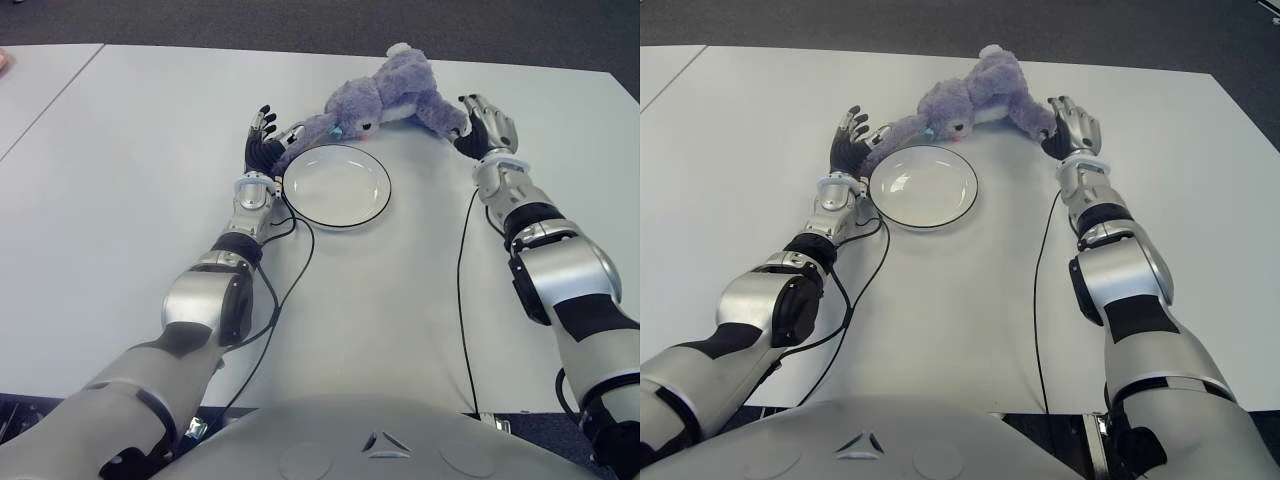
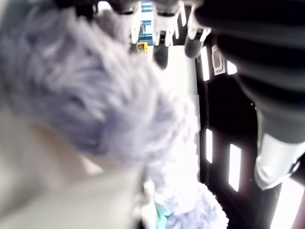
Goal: Put the doll into the plate.
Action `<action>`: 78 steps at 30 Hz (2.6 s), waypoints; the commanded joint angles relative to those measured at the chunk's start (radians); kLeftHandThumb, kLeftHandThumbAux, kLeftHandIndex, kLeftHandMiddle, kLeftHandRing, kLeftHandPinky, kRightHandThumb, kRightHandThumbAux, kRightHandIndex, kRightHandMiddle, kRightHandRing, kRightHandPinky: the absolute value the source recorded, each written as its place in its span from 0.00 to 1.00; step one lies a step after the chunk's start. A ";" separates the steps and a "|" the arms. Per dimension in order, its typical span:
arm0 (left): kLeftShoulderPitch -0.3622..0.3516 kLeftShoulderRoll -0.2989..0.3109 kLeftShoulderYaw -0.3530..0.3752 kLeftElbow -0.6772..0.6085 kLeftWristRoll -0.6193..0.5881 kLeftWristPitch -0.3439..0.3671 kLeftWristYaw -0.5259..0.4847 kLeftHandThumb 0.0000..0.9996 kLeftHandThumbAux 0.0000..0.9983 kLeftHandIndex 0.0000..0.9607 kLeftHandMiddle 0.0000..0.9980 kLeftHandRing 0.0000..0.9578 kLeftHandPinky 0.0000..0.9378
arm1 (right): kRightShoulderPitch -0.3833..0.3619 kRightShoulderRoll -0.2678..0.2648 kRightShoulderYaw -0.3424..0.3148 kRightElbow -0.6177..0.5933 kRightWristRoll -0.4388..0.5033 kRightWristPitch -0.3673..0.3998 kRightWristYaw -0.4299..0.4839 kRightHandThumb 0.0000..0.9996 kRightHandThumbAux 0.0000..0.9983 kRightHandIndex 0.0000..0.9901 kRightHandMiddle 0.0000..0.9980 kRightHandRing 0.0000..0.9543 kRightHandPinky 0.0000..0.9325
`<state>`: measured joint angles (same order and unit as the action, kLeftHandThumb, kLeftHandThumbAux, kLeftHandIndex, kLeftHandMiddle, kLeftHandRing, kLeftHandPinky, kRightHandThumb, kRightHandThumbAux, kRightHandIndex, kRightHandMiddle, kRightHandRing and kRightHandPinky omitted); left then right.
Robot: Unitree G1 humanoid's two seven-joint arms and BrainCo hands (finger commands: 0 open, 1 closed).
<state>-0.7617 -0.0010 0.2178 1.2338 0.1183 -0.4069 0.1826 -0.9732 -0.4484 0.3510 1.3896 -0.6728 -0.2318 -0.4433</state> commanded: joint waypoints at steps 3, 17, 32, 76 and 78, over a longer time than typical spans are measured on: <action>0.193 -0.033 0.000 0.136 0.004 0.129 -0.016 0.00 0.63 0.06 0.14 0.13 0.10 | 0.042 0.066 -0.058 0.009 0.053 -0.029 0.051 0.85 0.57 0.04 0.00 0.07 0.36; 0.107 -0.041 -0.015 0.136 0.026 0.159 0.015 0.00 0.64 0.02 0.11 0.12 0.10 | 0.053 0.083 -0.041 0.005 0.024 -0.056 0.035 1.00 0.72 0.07 0.00 0.21 0.45; 0.083 -0.034 0.001 0.137 0.016 0.153 0.013 0.00 0.64 0.00 0.07 0.08 0.09 | 0.063 0.075 -0.066 0.006 0.046 -0.057 0.063 1.00 0.73 0.08 0.00 0.25 0.45; -0.188 0.356 -0.163 0.130 0.192 0.215 -0.029 0.00 0.82 0.02 0.19 0.21 0.19 | 0.468 -0.090 -0.081 -0.096 0.170 -0.587 0.370 1.00 0.74 0.03 0.02 0.26 0.45; -0.186 0.367 -0.170 0.130 0.198 0.219 -0.027 0.00 0.81 0.03 0.19 0.21 0.21 | 0.479 -0.114 -0.083 -0.104 0.181 -0.591 0.399 1.00 0.74 0.03 0.01 0.26 0.45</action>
<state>-0.9689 0.3129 0.0825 1.3450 0.2798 -0.2149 0.1876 -0.6763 -0.5324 0.2284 1.2451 -0.4801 -0.8049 -0.1809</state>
